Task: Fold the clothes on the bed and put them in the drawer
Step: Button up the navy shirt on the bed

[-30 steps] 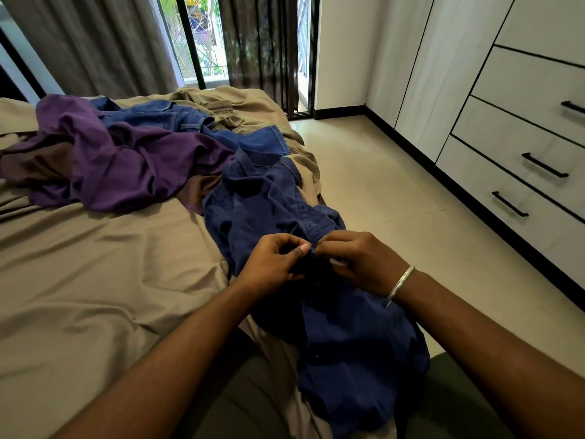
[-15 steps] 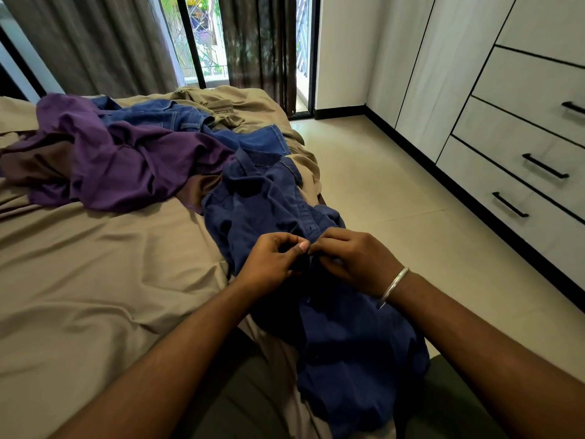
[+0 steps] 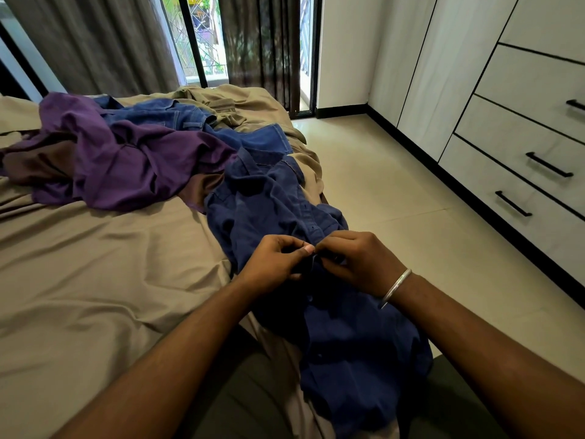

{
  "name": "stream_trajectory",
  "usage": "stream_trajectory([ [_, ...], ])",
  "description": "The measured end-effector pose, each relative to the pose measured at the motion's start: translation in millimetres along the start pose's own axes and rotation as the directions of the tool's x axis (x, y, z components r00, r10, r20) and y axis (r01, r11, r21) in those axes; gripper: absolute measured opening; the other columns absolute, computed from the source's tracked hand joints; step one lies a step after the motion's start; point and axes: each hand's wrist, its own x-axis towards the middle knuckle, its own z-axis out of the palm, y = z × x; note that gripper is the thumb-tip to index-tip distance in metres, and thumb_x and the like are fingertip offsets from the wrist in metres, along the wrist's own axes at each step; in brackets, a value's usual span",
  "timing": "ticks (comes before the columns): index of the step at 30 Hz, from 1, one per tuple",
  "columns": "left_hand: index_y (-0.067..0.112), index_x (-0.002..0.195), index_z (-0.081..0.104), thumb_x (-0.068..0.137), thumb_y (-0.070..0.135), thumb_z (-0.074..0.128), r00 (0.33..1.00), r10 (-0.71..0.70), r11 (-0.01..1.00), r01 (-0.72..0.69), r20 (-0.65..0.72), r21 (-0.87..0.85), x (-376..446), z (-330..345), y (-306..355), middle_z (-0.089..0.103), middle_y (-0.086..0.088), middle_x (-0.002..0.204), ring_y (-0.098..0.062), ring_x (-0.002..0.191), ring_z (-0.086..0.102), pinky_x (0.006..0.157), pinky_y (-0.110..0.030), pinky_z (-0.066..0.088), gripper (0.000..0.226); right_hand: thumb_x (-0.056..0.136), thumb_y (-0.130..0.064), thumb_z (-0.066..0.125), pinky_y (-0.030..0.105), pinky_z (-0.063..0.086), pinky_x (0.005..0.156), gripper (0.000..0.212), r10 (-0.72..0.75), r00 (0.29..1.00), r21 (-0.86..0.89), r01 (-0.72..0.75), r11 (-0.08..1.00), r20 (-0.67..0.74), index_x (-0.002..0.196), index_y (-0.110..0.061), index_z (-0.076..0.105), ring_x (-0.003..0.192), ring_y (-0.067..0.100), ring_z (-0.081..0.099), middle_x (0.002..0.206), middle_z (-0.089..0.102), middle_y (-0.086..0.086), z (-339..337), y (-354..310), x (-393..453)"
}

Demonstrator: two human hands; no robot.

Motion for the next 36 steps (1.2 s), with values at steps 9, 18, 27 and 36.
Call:
stream_trajectory([
  [9,0.018,0.092,0.074,0.076,0.023,0.085,0.995,0.092,0.974,-0.085,-0.024,0.21,-7.6,-0.8,0.1,0.075,-0.001,0.086,-0.015,0.078,0.074,0.06,-0.032,0.06,0.02,0.087,-0.034,0.061,0.032,0.058,0.061,0.028,0.06,0.998,0.092,-0.06,0.994,0.0,0.095,-0.01,0.074,0.068,0.015,0.066,0.083,0.072,0.004,-3.8,-3.5,-2.9],
  [18,0.015,0.091,0.074,0.091,0.01,0.069,0.997,0.078,0.993,-0.077,-0.007,0.09,-5.4,0.0,2.5,0.074,0.001,0.072,-0.011,0.061,0.069,0.05,-0.021,0.053,0.007,0.081,-0.003,0.077,0.021,0.056,0.082,0.021,0.311,0.948,0.387,-0.26,0.885,-0.074,0.099,-0.013,0.073,0.09,0.003,0.07,0.094,0.074,-0.005,-2.9,-4.8,-10.3],
  [27,0.011,0.096,0.071,0.097,0.021,0.061,0.991,-0.069,0.997,0.07,0.117,-0.011,-5.1,-1.0,8.3,0.066,0.008,0.065,-0.005,0.057,0.063,0.055,-0.035,0.056,0.014,0.081,-0.002,0.077,0.024,0.056,0.083,0.03,0.453,0.89,0.497,-0.369,0.785,-0.054,0.092,-0.028,0.068,0.088,0.007,0.07,0.09,0.073,-0.007,-3.2,-9.9,-6.6],
  [36,0.012,0.09,0.07,0.095,0.018,0.064,0.969,-0.161,0.986,0.149,0.189,0.075,-6.2,-4.6,5.8,0.063,-0.007,0.08,-0.014,0.07,0.063,0.061,-0.036,0.058,0.01,0.08,-0.004,0.078,0.02,0.055,0.08,0.017,0.505,0.855,0.486,-0.393,0.781,-0.119,0.089,-0.018,0.072,0.084,0.006,0.07,0.086,0.073,-0.006,12.9,-20.2,-15.8],
])
